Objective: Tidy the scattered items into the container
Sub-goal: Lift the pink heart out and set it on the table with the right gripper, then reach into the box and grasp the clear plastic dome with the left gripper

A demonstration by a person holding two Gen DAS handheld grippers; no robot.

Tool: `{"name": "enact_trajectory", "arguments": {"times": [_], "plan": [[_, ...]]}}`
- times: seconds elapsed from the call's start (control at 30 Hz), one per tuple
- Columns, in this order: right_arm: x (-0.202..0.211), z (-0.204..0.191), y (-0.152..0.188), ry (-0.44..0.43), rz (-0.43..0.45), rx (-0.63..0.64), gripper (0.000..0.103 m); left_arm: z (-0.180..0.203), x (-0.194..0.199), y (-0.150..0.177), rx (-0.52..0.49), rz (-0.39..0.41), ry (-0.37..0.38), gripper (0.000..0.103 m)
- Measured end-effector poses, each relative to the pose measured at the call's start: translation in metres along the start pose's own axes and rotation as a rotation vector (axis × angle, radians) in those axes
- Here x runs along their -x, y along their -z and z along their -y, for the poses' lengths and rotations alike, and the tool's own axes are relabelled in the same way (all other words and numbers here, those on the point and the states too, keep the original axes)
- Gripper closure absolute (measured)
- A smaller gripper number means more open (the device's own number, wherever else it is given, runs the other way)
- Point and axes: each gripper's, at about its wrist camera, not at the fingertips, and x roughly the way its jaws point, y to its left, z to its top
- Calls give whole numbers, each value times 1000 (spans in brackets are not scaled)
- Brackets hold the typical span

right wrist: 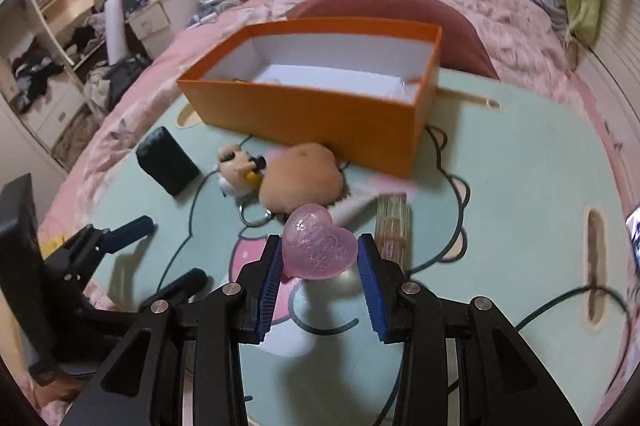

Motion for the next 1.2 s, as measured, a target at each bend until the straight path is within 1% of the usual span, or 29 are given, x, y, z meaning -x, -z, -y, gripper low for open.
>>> {"name": "enact_trajectory", "arguments": {"times": [0.1, 0.17, 0.2, 0.23, 0.3, 0.37, 0.5, 0.6, 0.67, 0.73, 0.77, 0.83, 0.87, 0.9, 0.93, 0.97, 1.0, 1.03, 1.07, 1.1, 1.13, 1.17, 1.2], "plan": [[-2, -3, 3, 46, 21, 8, 66, 0, 0, 0, 0, 0, 0, 20], [1, -3, 5, 52, 46, 0, 64, 0, 1, 0, 0, 0, 0, 20], [4, -3, 5, 53, 65, -1, 54, 0, 1, 1, 0, 0, 0, 20], [8, -4, 7, 59, 89, -2, 41, 0, 1, 1, 0, -1, 0, 20], [17, -2, 9, 69, 137, -7, 35, 0, 1, 1, 0, -1, 0, 20], [24, 0, 14, 74, 154, -18, 34, 0, 2, 1, 0, -1, 0, 20], [30, 10, 25, 110, 148, -69, 34, 0, 2, 2, -1, 0, 0, 20], [39, 11, 37, 112, 166, -77, 34, -1, 1, 2, -1, -1, 1, 20], [46, 7, 46, 128, 194, -63, 34, -4, 2, 0, 7, -8, 20, 20], [51, 7, 50, 125, 221, -63, 34, -9, 7, -7, 22, -13, 60, 20], [53, 7, 51, 123, 237, -66, 34, -12, 14, -15, 20, 6, 66, 20], [55, 6, 52, 116, 249, -68, 34, -16, 37, -44, 6, 76, 52, 20], [54, 5, 52, 113, 249, -66, 34, -19, 50, -65, -11, 122, 36, 20], [54, 4, 52, 112, 250, -65, 34, -20, 64, -94, -44, 169, 17, 20], [53, 4, 52, 109, 246, -63, 34, -21, 69, -115, -70, 182, -2, 20], [51, 4, 52, 104, 240, -62, 34, -21, 69, -140, -93, 177, -27, 20], [49, 5, 53, 100, 236, -66, 33, -22, 61, -167, -116, 147, -52, 23], [48, 6, 53, 95, 230, -71, 33, -24, 47, -186, -132, 89, -66, 33], [47, 7, 53, 88, 227, -78, 33, -25, 21, -206, -140, -14, -73, 45], [47, 9, 53, 84, 228, -85, 33, -27, -10, -218, -128, -135, -59, 52], [47, 10, 54, 80, 228, -90, 33, -30, -41, -223, -101, -249, -33, 62], [47, 12, 54, 77, 231, -95, 33, -33, -70, -224, -70, -353, -9, 65], [48, 13, 55, 75, 234, -100, 33, -35, -91, -220, -54, -425, -7, 65]]}}
